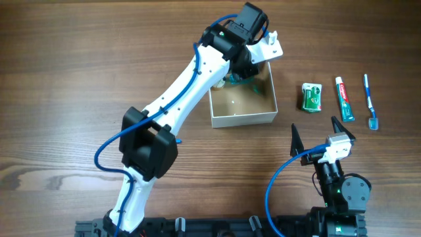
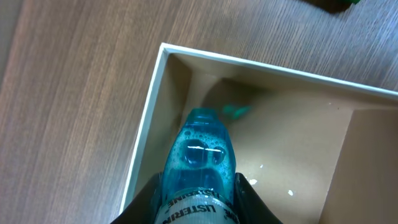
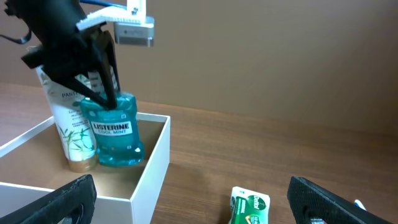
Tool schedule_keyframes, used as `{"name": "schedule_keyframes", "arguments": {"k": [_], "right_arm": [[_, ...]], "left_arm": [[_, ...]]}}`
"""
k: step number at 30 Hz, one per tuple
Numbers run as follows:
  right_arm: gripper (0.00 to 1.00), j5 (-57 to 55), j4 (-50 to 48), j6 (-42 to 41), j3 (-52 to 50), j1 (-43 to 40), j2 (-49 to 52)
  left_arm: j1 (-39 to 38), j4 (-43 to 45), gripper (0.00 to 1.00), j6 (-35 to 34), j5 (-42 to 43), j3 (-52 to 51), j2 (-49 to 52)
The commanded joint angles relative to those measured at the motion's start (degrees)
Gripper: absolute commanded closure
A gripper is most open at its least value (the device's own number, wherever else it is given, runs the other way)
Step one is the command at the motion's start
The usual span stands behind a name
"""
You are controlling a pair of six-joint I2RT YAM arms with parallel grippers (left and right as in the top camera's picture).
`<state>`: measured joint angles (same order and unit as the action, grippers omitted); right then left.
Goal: Pack container
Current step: 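Open the left gripper and raise it away from the bottle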
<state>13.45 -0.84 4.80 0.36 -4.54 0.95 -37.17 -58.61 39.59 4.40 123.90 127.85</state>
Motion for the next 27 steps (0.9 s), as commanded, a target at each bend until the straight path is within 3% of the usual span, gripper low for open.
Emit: {"name": "schedule_keyframes", "arguments": {"k": [1, 6, 15, 20, 25, 27], "right_arm": [[0.00, -0.55, -0.20, -0.44, -0.07, -0.09, -0.31], [0.00, -0.55, -0.20, -0.42, -0.07, -0.09, -0.31], [0.00, -0.55, -0.20, -0.42, -0.07, -0.09, -0.31], [0.00, -0.55, -0.20, -0.44, -0.07, -0.09, -0.31], [0.00, -0.55, -0.20, -0.44, -0.07, -0.09, -0.31], [0.00, -0.55, -0.20, -0.44, -0.07, -0.09, -0.31]], "left_arm": [[1.07, 0.81, 0.92, 1.14, 1.16, 0.90, -0.55], [1.40, 0.79, 0.83, 1.11, 1.18, 0.90, -0.55], [1.40, 0.79, 0.81, 1.11, 1.40, 0.85, -0.42], [1.40, 0.81, 0.68, 1.11, 1.42, 0.85, -0.31], [1.40, 0.79, 0.41, 1.11, 1.42, 0.85, -0.31], [1.40, 0.79, 0.41, 1.09, 1.42, 0.85, -0.31]]}}
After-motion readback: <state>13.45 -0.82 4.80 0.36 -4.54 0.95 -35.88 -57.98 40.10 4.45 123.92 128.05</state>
